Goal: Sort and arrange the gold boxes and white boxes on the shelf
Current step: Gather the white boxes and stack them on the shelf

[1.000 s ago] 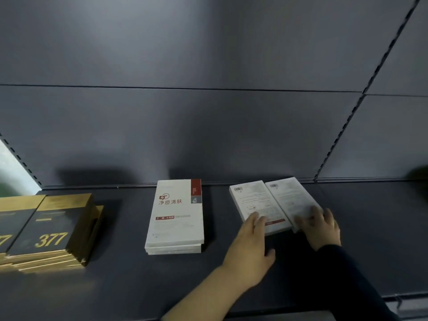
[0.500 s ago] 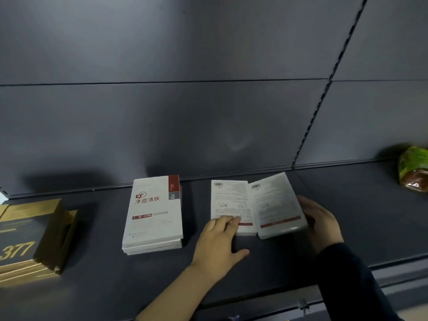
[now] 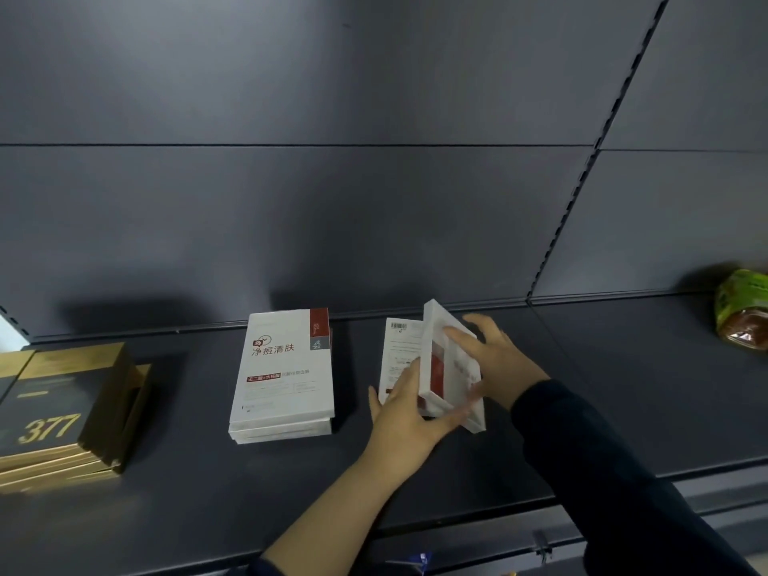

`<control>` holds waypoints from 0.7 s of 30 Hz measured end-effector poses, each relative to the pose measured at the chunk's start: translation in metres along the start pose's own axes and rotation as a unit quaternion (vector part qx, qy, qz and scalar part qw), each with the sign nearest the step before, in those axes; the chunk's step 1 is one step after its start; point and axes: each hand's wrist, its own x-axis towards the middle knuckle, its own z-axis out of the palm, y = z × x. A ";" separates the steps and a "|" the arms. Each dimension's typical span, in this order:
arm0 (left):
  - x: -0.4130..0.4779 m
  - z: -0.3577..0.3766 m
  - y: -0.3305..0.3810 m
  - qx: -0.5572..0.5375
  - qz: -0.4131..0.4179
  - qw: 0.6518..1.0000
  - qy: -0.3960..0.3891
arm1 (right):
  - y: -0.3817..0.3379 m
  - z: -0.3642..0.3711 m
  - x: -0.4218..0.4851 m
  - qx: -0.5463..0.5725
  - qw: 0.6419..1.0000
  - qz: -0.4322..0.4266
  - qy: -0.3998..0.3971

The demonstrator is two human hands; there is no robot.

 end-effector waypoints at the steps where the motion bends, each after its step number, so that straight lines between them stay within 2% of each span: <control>1: 0.001 -0.001 0.004 -0.009 -0.011 1.000 0.028 | -0.002 0.003 -0.001 0.040 0.999 0.015 0.004; 2: 0.003 -0.003 0.008 0.003 -0.010 0.999 0.052 | -0.005 0.005 -0.003 0.055 0.998 0.018 0.010; 4: 0.007 -0.007 0.013 0.023 0.005 0.997 0.070 | -0.009 0.008 -0.007 0.001 0.999 0.004 0.043; 7: 0.004 -0.019 0.025 -0.082 0.004 0.994 0.071 | -0.011 -0.004 -0.014 -0.055 0.993 -0.007 0.107; 9: 0.001 -0.031 0.031 -0.168 0.004 0.982 0.089 | -0.009 -0.018 -0.018 0.018 0.993 -0.007 0.120; 11: -0.002 -0.044 0.034 -0.218 0.027 0.969 0.113 | -0.008 -0.027 -0.024 0.171 0.980 0.017 0.098; 13: -0.005 -0.056 0.035 -0.286 0.024 0.947 0.142 | -0.010 -0.029 -0.028 0.292 0.952 0.030 0.085; 15: -0.008 -0.064 0.032 -0.349 -0.017 0.925 0.147 | -0.018 -0.026 -0.031 0.367 0.924 0.040 0.097; 18: -0.014 -0.069 0.026 -0.333 -0.075 0.936 0.085 | -0.034 -0.010 -0.025 0.478 0.867 0.080 0.112; 21: -0.023 -0.074 0.025 -0.302 -0.083 0.949 0.042 | -0.060 0.005 -0.019 0.627 0.771 0.082 0.078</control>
